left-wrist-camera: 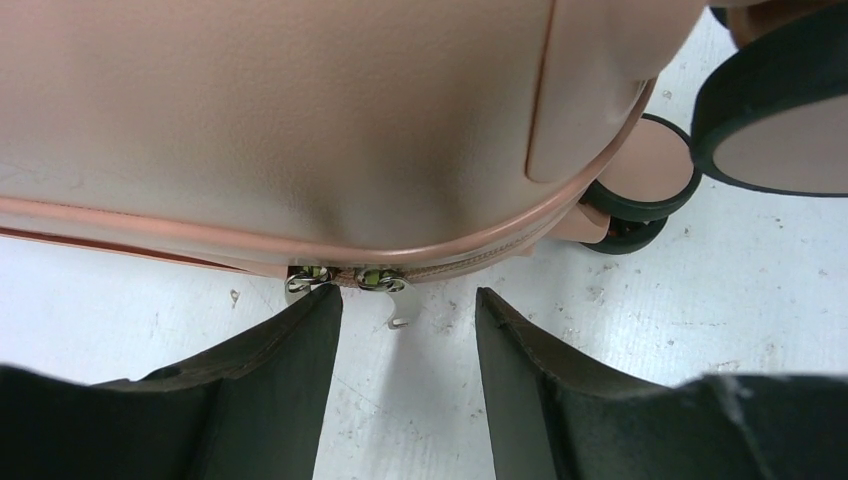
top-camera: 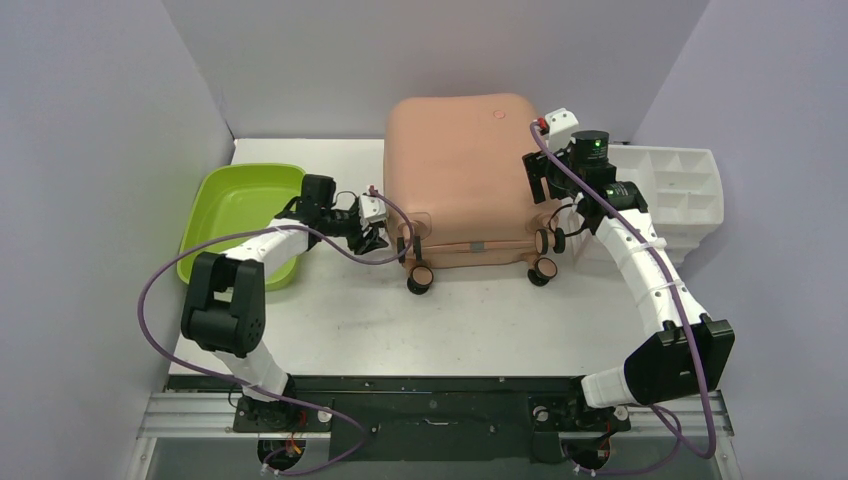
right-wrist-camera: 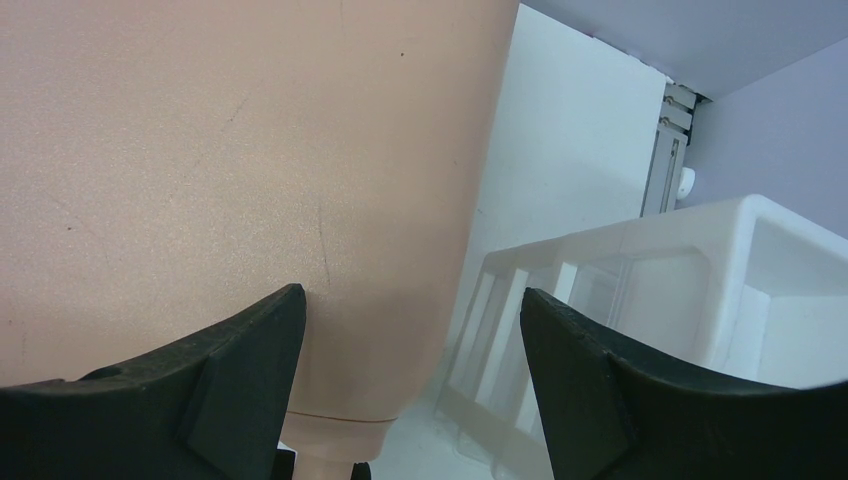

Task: Open, take out, and arrange the luggage
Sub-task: Pick up the zipper from the luggage.

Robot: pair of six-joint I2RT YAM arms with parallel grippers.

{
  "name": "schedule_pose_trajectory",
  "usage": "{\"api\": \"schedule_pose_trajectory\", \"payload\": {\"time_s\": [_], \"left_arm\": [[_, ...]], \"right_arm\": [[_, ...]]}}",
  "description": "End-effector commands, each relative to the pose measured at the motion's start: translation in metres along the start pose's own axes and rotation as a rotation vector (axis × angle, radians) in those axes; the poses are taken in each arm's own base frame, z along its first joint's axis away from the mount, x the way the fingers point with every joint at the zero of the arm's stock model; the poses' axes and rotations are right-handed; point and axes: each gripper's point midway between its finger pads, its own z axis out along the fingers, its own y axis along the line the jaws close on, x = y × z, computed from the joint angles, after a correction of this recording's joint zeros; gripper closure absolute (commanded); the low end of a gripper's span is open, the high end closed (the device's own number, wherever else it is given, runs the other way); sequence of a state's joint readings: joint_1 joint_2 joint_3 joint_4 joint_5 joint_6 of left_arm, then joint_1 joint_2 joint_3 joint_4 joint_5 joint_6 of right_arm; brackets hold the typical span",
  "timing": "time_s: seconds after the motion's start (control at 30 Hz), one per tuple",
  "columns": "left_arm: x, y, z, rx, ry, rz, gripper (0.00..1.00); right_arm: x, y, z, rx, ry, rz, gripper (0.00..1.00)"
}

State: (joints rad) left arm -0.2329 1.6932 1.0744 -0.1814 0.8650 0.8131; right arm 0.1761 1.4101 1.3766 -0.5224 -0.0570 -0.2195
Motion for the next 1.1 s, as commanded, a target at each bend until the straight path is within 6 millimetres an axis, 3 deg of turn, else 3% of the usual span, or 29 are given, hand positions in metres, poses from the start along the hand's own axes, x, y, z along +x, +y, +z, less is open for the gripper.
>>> {"api": "schedule_pose_trajectory", "payload": {"time_s": [0.0, 0.23, 0.47, 0.73, 0.9, 0.97, 1.0, 1.07], "left_arm": [[-0.011, 0.008, 0.002, -0.008, -0.036, 0.023, 0.51], [-0.021, 0.010, 0.007, 0.001, -0.072, 0.015, 0.52], [-0.015, 0.014, 0.015, 0.006, -0.050, -0.004, 0.60], [-0.014, 0.013, 0.016, 0.015, -0.041, -0.002, 0.76], [-0.016, 0.013, 0.015, 0.022, -0.039, -0.002, 0.81], [-0.017, 0.011, 0.013, 0.028, -0.039, -0.001, 0.88], [-0.016, 0.011, 0.012, 0.027, -0.034, -0.005, 0.98], [-0.016, 0.010, 0.010, 0.024, -0.032, -0.002, 1.00]], "right_arm": [[-0.023, -0.009, -0.009, 0.027, -0.087, 0.016, 0.26], [-0.018, -0.015, -0.001, 0.059, -0.049, 0.018, 0.26], [-0.017, -0.018, 0.004, 0.074, -0.037, 0.020, 0.26], [-0.021, -0.030, 0.011, 0.102, -0.021, 0.040, 0.27], [-0.022, -0.032, 0.017, 0.086, -0.016, 0.059, 0.27], [-0.021, -0.031, 0.019, 0.076, -0.014, 0.060, 0.27], [-0.021, -0.030, 0.019, 0.075, -0.013, 0.059, 0.27], [-0.020, -0.030, 0.021, 0.073, -0.007, 0.058, 0.27]]}}
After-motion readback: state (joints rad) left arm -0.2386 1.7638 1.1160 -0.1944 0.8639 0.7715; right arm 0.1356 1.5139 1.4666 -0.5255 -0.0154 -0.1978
